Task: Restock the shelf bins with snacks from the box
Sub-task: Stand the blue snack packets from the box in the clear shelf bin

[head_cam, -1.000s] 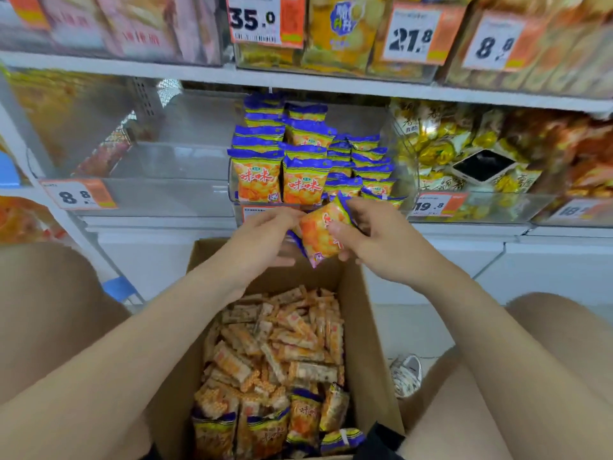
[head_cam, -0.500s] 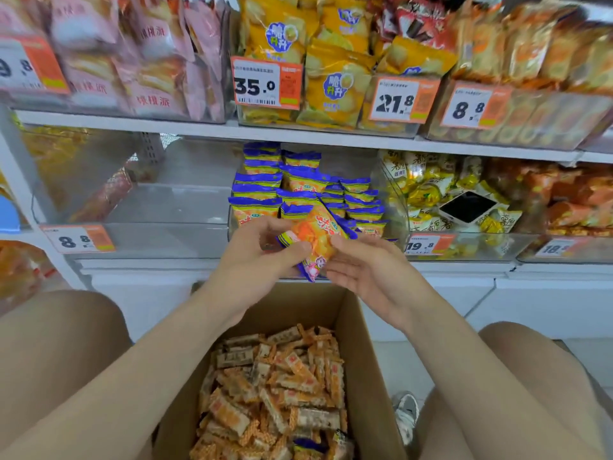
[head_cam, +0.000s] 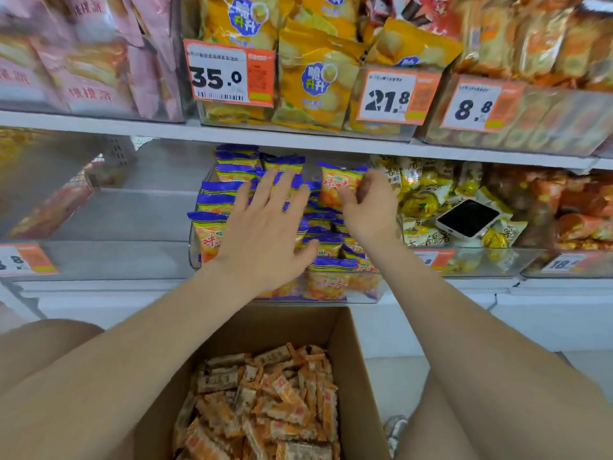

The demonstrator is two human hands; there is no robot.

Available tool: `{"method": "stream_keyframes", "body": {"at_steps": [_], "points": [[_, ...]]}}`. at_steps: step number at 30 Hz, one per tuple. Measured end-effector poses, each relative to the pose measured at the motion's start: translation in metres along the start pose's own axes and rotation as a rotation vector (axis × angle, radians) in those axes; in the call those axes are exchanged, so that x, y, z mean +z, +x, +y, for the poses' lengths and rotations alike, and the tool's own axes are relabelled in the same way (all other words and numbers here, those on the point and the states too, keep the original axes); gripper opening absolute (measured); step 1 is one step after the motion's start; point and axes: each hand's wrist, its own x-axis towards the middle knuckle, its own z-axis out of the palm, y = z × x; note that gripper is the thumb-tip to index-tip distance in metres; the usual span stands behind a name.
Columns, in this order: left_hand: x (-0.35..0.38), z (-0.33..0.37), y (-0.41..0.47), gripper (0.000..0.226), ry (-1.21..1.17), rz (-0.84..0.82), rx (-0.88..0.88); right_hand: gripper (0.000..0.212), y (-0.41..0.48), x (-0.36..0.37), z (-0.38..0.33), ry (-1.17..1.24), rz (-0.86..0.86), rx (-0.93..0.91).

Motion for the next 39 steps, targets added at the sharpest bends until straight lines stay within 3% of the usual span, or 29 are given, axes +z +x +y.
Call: {"method": "stream_keyframes", "body": {"at_steps": [9, 16, 22, 27, 30, 33, 36, 39], "points": [[0.022, -0.015, 0.012, 0.083, 0.108, -0.077, -0.080, 0.041, 0.065, 0.075, 0.015, 0.057, 0.043, 0.173], [0.024, -0.014, 0.012, 0.086, 0.089, -0.051, -0.082, 0.038, 0.076, 0.088, 0.015, -0.154, -0.135, 0.100], [0.016, -0.012, 0.004, 0.088, -0.063, 0.064, -0.060, 0.029, 0.070, 0.070, 0.012, -0.199, -0.071, 0.057], [0.003, -0.014, -0.011, 0.055, -0.167, 0.270, 0.050, 0.026, 0.042, 0.038, 0.004, -0.298, -0.057, 0.024], [-0.007, -0.010, -0.028, 0.023, -0.250, 0.344, 0.181, 0.013, 0.004, -0.001, -0.013, -0.267, -0.174, -0.056], [-0.007, -0.004, -0.057, 0.006, -0.405, 0.155, 0.343, 0.017, -0.051, -0.044, -0.034, -0.276, -0.517, -0.180], [0.014, 0.005, -0.090, 0.011, -0.492, -0.339, 0.419, 0.024, -0.104, -0.067, -0.037, -0.460, -0.982, -0.268], [0.047, 0.025, -0.125, 0.011, -0.362, -0.699, 0.490, 0.032, -0.152, -0.069, -0.017, -0.769, -1.331, -0.369]]}}
